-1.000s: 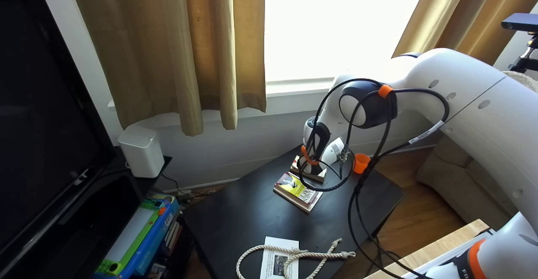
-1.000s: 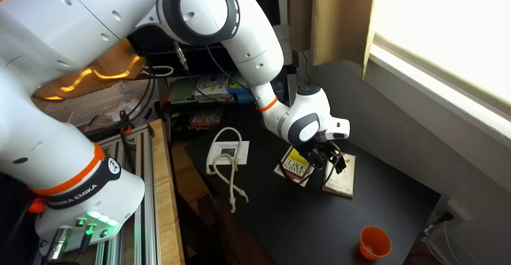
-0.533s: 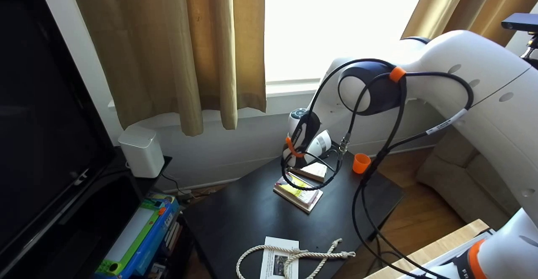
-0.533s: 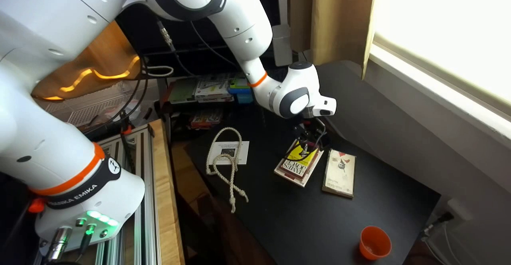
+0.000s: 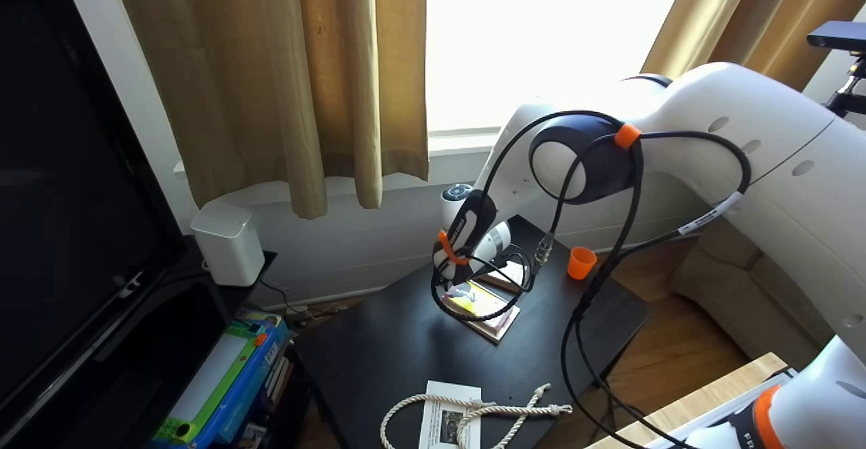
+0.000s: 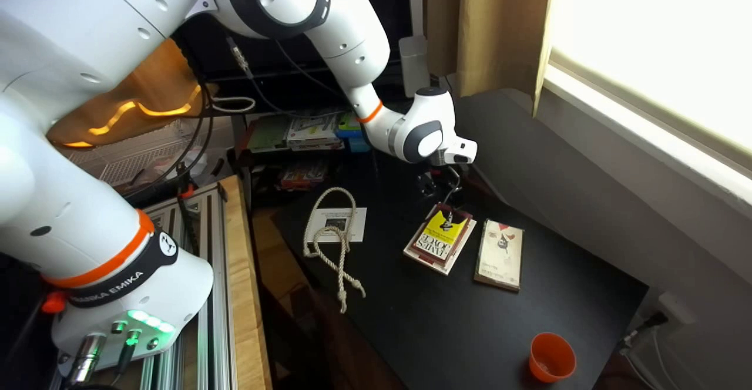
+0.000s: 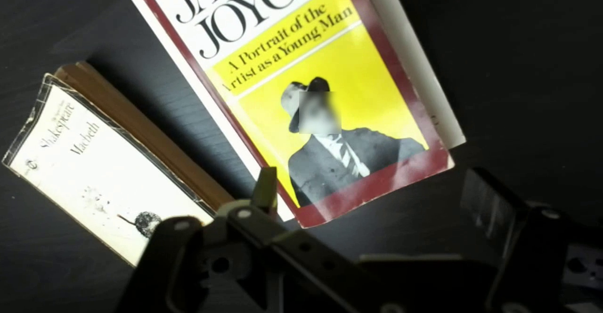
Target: Move the top book to the right, put the yellow book on the book on the right, and then put the white book on the books on the right
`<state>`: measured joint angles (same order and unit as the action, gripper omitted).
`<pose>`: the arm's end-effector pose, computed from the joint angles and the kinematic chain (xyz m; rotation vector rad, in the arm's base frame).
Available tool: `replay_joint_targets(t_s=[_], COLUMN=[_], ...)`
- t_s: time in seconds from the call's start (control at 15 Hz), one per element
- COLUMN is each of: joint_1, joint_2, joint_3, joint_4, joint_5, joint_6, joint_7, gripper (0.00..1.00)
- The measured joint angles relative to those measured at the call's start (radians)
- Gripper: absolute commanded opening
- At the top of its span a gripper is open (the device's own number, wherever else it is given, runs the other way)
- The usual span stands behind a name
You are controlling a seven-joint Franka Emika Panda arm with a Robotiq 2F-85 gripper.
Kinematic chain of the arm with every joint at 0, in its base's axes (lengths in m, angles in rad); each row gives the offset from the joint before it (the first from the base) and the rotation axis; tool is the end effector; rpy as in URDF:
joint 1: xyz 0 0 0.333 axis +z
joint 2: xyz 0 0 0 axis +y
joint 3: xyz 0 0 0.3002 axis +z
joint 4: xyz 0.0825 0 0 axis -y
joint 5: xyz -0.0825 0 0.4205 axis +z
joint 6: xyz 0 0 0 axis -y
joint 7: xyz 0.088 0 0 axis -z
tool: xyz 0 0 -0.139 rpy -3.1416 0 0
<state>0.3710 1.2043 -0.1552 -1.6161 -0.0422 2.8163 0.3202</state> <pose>0.6011 0.1248 -0.1415 2.9891 0.0520 0.0699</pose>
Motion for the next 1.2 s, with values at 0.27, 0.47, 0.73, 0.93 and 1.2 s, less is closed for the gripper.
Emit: replay_joint_targets(t_s=[0.27, 0.47, 0.73, 0.93, 1.2], joint_1=[0.008, 0.013, 0.014, 0.015, 0.025], joint_2=[0.064, 0.113, 0.165, 0.183, 0.187], joint_3=[0.000, 0.000, -0.001, -0.004, -0.012], joint_4=[0.075, 0.128, 0.188, 0.216, 0.236], joint_5=[0.000, 0.000, 0.000, 0.000, 0.000], joint_6=[-0.032, -0.033, -0.033, -0.035, -0.037], joint_7=[0.043, 0.061, 0.076, 0.090, 0.119], gripper=[1.00, 1.00, 0.68, 0.44, 0.15])
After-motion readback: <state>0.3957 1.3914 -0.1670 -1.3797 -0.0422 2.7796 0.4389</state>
